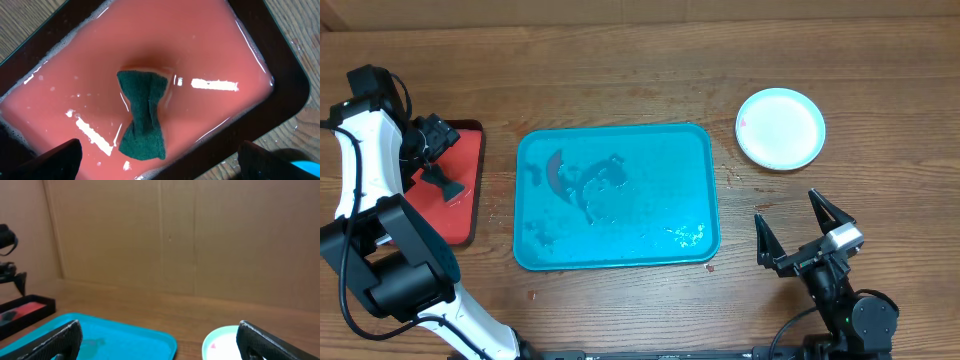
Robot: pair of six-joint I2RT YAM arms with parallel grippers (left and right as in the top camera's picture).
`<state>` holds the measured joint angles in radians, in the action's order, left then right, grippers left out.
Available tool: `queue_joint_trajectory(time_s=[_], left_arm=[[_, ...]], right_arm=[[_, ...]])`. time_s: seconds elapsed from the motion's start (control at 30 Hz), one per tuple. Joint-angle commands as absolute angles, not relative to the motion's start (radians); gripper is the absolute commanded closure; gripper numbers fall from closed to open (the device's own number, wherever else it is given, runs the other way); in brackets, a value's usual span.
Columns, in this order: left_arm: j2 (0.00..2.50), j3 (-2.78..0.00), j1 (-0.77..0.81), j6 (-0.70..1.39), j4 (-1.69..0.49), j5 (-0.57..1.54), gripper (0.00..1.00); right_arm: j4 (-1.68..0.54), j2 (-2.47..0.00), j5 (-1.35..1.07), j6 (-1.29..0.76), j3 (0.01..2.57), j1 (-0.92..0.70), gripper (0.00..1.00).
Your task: Clean dirty plates on tray and stack at the side
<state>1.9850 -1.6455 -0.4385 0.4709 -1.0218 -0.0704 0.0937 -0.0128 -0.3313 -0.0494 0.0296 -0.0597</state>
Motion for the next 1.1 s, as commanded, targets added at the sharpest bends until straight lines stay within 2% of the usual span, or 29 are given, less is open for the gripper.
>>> queue_joint_trajectory(time_s=[0.0, 0.17, 0.37, 0.57, 1.07], left_arm=[[1.974, -1.66, -0.438, 0.471, -1.02, -0.07, 0.0], [1.974, -1.66, -0.438, 0.472, -1.02, -0.07, 0.0], [1.974, -1.66, -0.438, 0.471, -1.02, -0.07, 0.0], [1.974, -1.66, -0.438, 0.471, -1.02, -0.07, 0.0], [1.974, -1.66, -0.438, 0.472, -1.02, -0.07, 0.01]], right_arm=[[0.115, -0.003, -0.281, -0.054, 0.008, -0.06, 0.0], [0.089, -0.002, -0.206, -0.054, 0.008, -0.066, 0.0], [-0.077, -0.003, -0.113, -0.052, 0.008, -0.064, 0.0], [-0.084, -0.003, 0.025, -0.052, 0.008, -0.062, 0.0], [-0.084, -0.003, 0.01, -0.03, 0.008, -0.06, 0.0]])
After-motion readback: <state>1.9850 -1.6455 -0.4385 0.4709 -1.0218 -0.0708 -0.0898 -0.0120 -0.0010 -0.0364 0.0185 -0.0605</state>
